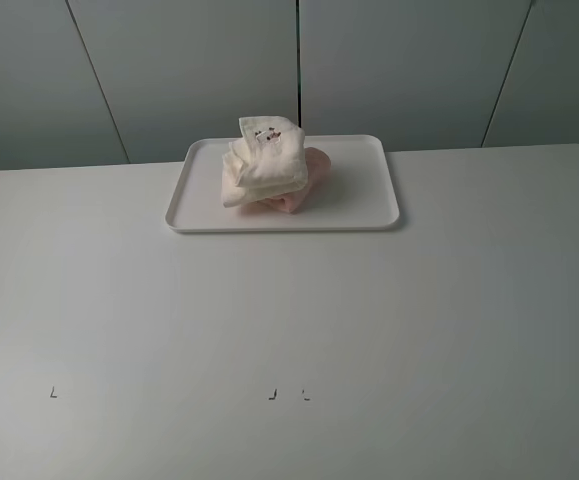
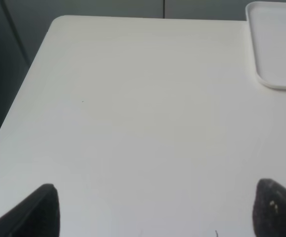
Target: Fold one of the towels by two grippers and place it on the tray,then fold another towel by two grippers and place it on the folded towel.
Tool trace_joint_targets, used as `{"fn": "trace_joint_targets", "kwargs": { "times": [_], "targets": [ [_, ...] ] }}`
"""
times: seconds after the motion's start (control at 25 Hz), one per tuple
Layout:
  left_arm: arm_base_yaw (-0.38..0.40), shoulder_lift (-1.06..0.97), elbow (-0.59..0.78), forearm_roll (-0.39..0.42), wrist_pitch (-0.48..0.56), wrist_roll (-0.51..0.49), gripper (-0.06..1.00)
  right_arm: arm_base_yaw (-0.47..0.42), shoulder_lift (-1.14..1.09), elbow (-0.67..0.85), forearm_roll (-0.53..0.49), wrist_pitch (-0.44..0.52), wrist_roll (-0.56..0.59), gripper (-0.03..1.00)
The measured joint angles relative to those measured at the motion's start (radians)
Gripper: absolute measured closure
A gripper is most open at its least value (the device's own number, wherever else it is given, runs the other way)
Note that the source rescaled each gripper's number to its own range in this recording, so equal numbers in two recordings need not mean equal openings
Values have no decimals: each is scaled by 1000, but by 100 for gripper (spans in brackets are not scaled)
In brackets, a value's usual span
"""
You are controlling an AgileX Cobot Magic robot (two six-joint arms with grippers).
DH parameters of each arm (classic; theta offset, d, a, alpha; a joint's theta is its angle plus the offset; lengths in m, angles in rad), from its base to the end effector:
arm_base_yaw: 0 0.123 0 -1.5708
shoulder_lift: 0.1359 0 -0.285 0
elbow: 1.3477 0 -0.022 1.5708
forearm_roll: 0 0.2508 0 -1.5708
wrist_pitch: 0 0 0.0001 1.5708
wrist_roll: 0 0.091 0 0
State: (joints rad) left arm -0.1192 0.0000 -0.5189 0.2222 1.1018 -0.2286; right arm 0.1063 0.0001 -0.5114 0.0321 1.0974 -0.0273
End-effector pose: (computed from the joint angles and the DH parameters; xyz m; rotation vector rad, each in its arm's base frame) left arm -0.0077 0.0190 0.2808 -0.1301 2.0424 0.0501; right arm -0.0080 0.0018 0.2775 -0.1406 2.0656 0.0871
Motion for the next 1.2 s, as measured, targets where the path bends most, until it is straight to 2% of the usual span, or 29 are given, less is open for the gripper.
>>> {"fn": "trace_joint_targets", "kwargs": {
  "times": [1.2],
  "targets": [
    [1,0,0,0,-4,0,-6,-1,-1,0,1,0,-30,-3]
  ]
}}
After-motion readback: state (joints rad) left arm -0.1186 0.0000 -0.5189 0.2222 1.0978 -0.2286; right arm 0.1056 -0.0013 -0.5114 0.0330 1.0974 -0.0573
